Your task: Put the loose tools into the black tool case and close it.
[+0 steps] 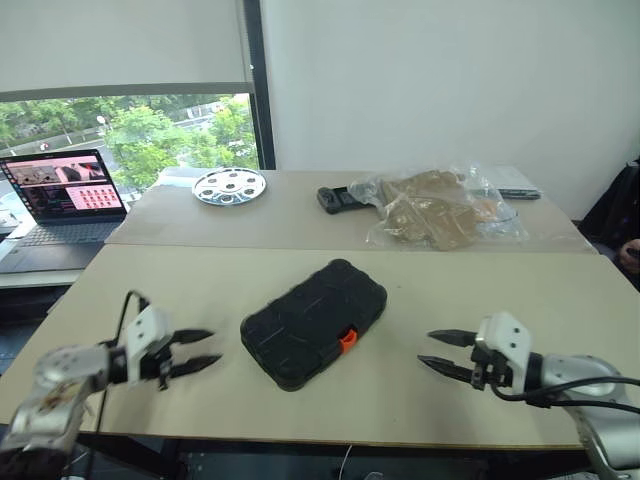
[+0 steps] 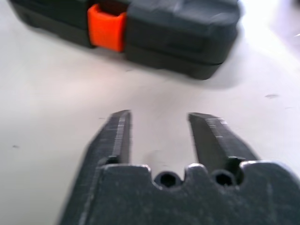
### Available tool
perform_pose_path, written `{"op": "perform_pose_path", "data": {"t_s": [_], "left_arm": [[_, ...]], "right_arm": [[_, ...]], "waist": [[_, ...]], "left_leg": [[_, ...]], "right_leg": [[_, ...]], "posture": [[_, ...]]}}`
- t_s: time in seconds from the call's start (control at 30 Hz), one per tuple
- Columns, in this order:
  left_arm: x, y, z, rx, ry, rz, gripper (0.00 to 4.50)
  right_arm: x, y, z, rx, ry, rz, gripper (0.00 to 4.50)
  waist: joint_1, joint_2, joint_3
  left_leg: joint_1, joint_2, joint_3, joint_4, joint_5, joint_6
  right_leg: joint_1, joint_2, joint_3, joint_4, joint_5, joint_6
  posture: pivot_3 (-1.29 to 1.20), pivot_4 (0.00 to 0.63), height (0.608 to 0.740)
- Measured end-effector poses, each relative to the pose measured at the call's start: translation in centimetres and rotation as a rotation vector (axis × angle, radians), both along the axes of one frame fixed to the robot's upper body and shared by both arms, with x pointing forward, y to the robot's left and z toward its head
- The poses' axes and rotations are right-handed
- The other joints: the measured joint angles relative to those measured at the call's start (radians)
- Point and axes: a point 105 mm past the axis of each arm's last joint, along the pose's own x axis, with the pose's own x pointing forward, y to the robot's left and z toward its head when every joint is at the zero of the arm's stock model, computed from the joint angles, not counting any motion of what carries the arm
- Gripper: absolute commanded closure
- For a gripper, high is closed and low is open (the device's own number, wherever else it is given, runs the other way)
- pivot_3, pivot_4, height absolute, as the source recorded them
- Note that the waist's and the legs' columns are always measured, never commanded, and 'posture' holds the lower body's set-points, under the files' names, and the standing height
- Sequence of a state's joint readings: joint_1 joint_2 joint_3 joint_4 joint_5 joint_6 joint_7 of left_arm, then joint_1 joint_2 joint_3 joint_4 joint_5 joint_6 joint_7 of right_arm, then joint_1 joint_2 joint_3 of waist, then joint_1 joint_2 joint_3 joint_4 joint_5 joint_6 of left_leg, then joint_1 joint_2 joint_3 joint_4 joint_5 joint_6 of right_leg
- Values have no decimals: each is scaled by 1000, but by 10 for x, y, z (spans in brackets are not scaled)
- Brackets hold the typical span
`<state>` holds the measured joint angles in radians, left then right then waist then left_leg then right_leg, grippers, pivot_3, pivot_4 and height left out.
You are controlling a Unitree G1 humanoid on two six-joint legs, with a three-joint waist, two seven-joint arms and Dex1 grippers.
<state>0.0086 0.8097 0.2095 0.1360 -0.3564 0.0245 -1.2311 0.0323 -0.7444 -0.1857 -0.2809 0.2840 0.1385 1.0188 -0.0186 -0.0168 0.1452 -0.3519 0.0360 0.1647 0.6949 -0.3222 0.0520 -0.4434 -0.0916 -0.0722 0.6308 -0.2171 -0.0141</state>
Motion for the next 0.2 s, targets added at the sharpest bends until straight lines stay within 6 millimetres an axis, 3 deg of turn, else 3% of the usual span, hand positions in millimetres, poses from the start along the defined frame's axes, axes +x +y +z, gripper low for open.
{"op": "perform_pose_path", "data": {"t_s": [0.07,0.2], "left_arm": [[-5,12,-5,6,-1,72,0],[1,21,2,2,-71,155,0]], "right_arm": [[-4,-6,-1,-6,-49,31,22],[-6,-16,-9,-3,-61,41,22]], "waist": [[17,-3,2],[34,-4,2]], "left_leg": [[-1,0,-1,0,0,0],[-2,-1,-1,0,-2,3]], "right_leg": [[0,-1,-1,-2,3,-4],[1,-3,-2,-4,4,-5]], "posture": [[0,150,740],[0,150,740]]}}
